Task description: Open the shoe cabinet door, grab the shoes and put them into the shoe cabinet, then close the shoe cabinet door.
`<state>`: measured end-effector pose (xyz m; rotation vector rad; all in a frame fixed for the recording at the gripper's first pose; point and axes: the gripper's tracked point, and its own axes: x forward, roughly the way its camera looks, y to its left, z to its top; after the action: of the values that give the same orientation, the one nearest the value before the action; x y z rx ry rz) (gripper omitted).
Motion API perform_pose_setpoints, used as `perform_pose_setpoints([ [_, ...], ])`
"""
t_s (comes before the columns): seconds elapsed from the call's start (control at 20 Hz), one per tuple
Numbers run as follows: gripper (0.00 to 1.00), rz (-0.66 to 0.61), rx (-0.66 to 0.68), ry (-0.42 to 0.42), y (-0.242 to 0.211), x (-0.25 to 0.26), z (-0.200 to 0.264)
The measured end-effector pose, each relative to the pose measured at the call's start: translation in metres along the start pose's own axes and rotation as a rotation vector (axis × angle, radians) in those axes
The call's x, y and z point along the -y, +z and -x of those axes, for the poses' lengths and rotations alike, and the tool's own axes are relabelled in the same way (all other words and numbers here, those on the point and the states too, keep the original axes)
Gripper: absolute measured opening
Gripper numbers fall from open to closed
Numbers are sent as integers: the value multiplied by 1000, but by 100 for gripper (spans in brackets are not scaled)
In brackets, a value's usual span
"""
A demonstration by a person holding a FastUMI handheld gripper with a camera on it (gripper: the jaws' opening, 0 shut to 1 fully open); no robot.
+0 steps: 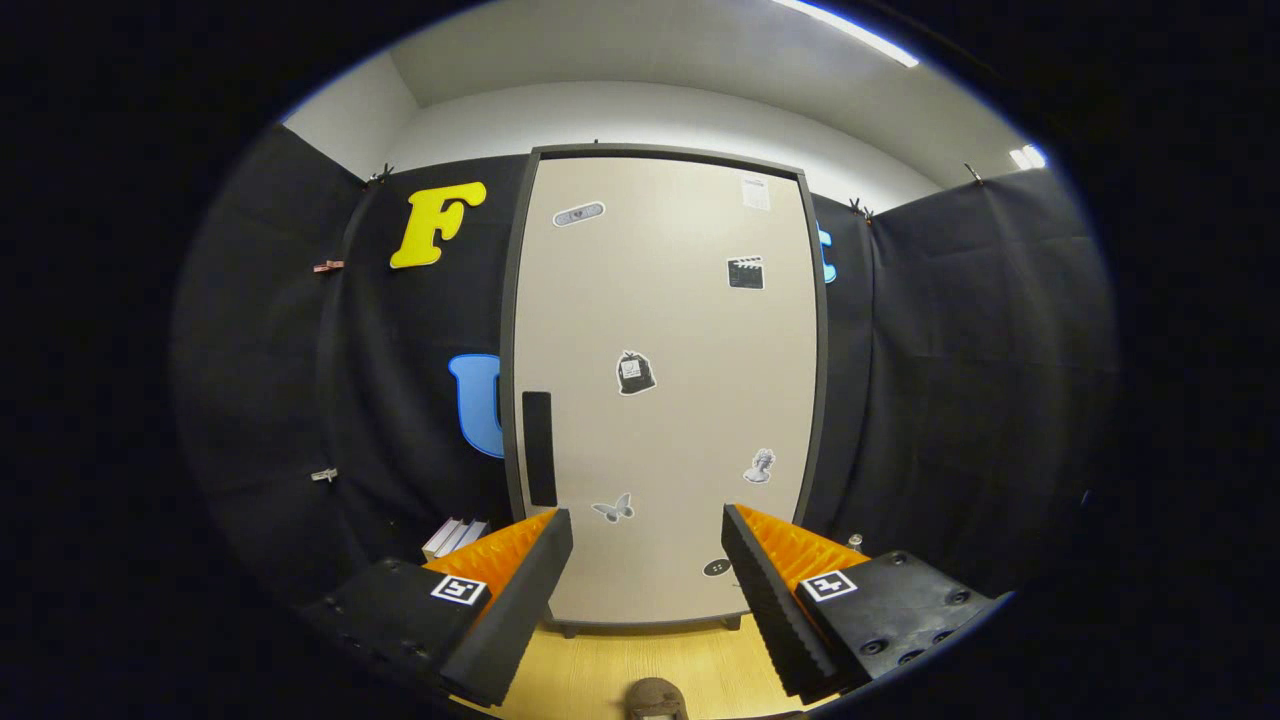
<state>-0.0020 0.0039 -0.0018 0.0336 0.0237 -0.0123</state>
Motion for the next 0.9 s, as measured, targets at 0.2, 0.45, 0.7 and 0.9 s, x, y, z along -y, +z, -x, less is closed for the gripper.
perform_pose_setpoints([
  [0.2, 98, -6, -4, 9, -2, -3, -7],
  [0.45, 98, -2, -6, 34, -3, -17, -21],
  [0.7, 98, -17, 1, 80, -3, -45, -44],
  [0.9, 98, -22, -12, 91, -7, -69, -69],
])
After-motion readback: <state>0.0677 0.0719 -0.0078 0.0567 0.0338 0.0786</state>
